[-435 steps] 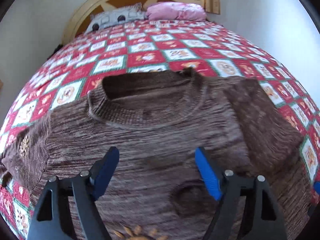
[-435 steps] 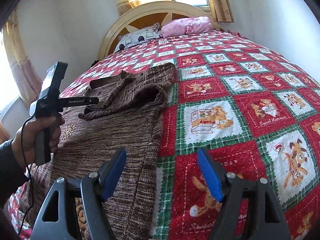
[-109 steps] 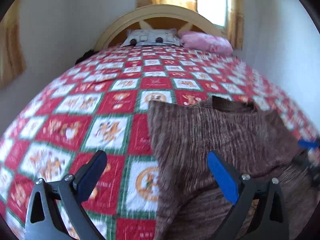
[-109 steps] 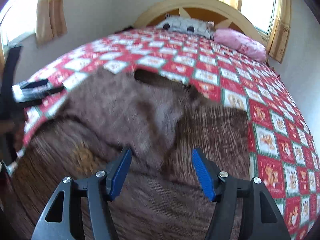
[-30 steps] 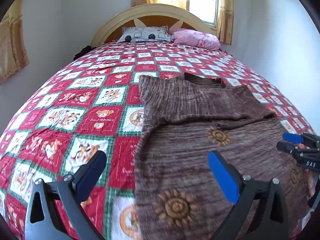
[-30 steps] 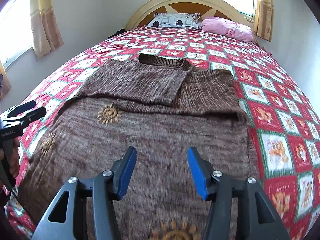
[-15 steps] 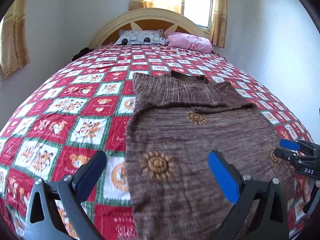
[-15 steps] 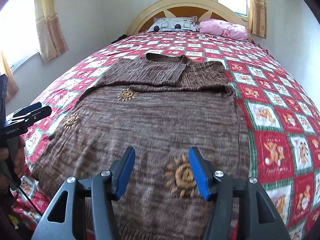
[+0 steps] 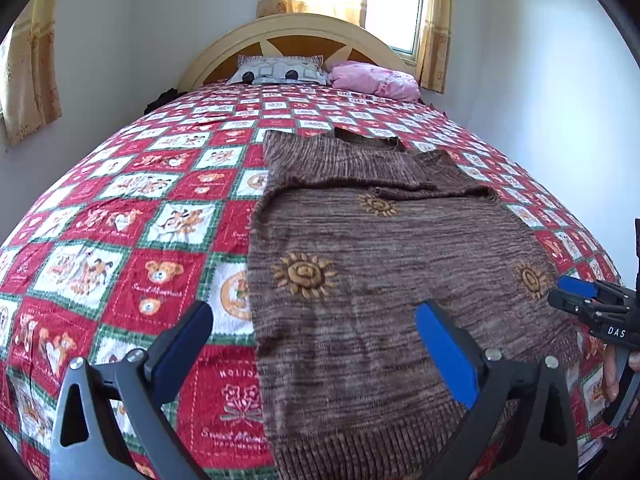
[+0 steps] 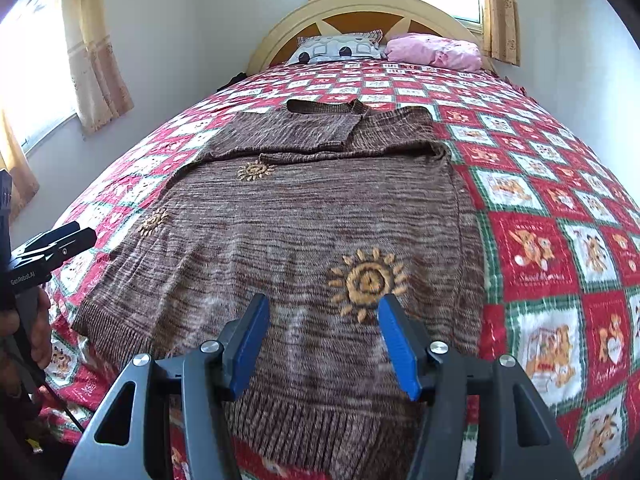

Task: Fold small clothes

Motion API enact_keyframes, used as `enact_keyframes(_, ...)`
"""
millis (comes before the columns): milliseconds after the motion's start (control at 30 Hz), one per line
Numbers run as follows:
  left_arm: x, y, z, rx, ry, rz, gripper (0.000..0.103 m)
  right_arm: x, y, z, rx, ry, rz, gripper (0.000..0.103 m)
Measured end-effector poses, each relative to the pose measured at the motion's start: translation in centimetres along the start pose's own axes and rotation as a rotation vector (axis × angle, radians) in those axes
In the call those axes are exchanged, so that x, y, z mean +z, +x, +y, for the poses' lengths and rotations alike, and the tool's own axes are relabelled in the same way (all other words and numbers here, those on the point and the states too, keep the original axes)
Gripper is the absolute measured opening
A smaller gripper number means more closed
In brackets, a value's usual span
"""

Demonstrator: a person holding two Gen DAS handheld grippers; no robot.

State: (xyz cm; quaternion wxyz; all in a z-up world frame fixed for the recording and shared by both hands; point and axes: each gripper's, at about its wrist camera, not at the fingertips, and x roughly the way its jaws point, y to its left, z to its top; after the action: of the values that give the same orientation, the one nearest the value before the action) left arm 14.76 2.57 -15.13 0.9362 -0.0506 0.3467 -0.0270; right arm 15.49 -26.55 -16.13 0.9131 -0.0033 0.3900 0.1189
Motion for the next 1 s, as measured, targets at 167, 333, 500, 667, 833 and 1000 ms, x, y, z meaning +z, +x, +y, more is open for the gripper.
enact_keyframes(167, -0.8, -0.5, 0.0, 0.003, -0.004, 0.002, 0.103, -0.8, -0.5, -0.5, -0.002, 0.009, 0.005, 0.058)
enact_keyframes(333, -1.7, -0.2, -0.1, 0.033, 0.004, 0.027, 0.103, -1.9, -0.9, -1.2, 0.014, 0.034, 0.014, 0.07)
enact_keyframes(500, -2.8, -0.1, -0.2, 0.03, -0.001, 0.05, 0.103, -2.6, -1.1, -1.4, 0.02, 0.032, 0.031, 0.07)
enact_keyframes(667, -3.5, -0.5, -0.2, 0.032, 0.004, 0.062, 0.103, -3.6, -1.4, -1.9, 0.01, 0.046, 0.053, 0.07)
enact_keyframes(833, -4.5, -0.7, 0.1, 0.034, 0.007, 0.079, 0.103, -4.7, -2.4, -3.4, -0.005, 0.069, 0.058, 0.07)
enact_keyframes(1000, -5.9, -0.5, -0.2, 0.032, 0.013, 0.101, 0.103, -5.9, -2.9, -5.0, -0.017, 0.105, 0.067, 0.07)
